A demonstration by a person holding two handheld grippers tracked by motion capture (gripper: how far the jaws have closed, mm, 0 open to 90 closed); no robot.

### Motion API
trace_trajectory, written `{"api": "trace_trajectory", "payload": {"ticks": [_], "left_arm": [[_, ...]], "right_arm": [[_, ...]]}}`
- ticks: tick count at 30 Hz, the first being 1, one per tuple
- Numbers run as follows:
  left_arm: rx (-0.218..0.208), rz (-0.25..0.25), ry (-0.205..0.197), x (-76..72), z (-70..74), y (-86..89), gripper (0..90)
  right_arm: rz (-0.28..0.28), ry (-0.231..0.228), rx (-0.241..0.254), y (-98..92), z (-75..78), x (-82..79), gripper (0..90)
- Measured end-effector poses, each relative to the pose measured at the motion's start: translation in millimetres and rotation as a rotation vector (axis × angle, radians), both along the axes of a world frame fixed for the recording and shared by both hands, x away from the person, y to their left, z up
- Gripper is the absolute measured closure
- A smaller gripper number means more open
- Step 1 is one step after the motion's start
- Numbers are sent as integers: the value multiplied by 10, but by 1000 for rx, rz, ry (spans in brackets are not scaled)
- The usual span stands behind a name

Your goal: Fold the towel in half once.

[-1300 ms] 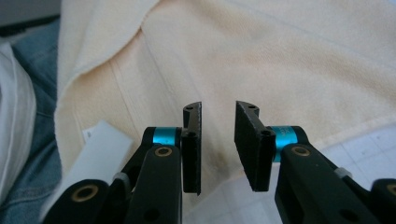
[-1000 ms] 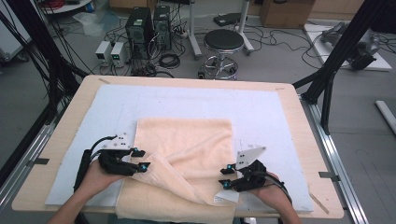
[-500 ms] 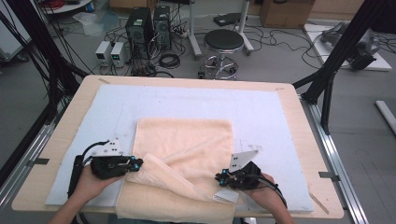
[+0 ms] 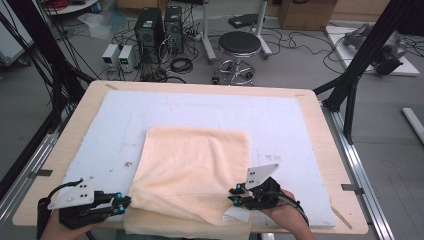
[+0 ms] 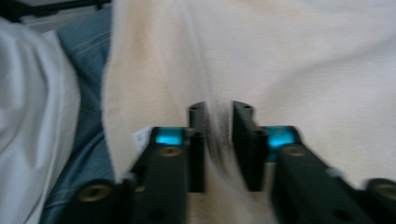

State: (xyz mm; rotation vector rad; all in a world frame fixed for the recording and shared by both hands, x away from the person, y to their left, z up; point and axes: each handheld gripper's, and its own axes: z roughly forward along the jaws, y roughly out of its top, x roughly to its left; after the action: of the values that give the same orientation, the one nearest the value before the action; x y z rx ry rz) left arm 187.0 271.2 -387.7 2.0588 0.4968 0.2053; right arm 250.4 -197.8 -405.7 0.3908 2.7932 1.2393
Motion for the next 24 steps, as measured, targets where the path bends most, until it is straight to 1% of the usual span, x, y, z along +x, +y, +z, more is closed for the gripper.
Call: {"api": "trace_trajectory", "payload": {"ticks": [1,2,3,4,6,8,9,12,14,16,18,20,21,22,24], "left_arm": [[-2,8,10,13,-22,19,719],[-11,18,22,38,-47,32,693],[-12,24,23,57,-55,37,674],[-5,30,15,91,-59,43,655],[4,35,16,149,-63,32,640],[11,40,21,221,-81,-19,619],[15,29,27,259,-98,-70,614],[32,2,33,305,-148,-208,608],[49,-22,38,327,-198,-296,603],[63,-38,54,340,-252,-361,603],[87,-55,67,338,-292,-410,603],[108,-67,69,335,-317,-439,604],[117,-72,67,336,-329,-447,604],[124,-76,71,340,-346,-457,604],[137,-81,80,352,-387,-481,604]], "right_arm": [[-4,4,18,-16,2,6,697],[-1,5,32,-20,5,-2,680],[12,2,38,-13,-1,-6,671],[12,3,36,-1,-9,-14,658],[24,7,16,25,-46,-15,650],[18,-6,9,38,-75,-8,645],[14,-10,21,34,-78,-4,644],[-2,-16,58,-13,-44,-13,642],[-7,-35,70,-56,-12,-46,641],[5,-33,78,-84,4,-80,642],[14,-42,71,-106,-1,-119,642],[26,-51,62,-119,-24,-153,641],[24,-54,67,-125,-34,-171,642],[35,-54,69,-130,-44,-181,645],[38,-51,43,-114,-71,-195,649]]}}
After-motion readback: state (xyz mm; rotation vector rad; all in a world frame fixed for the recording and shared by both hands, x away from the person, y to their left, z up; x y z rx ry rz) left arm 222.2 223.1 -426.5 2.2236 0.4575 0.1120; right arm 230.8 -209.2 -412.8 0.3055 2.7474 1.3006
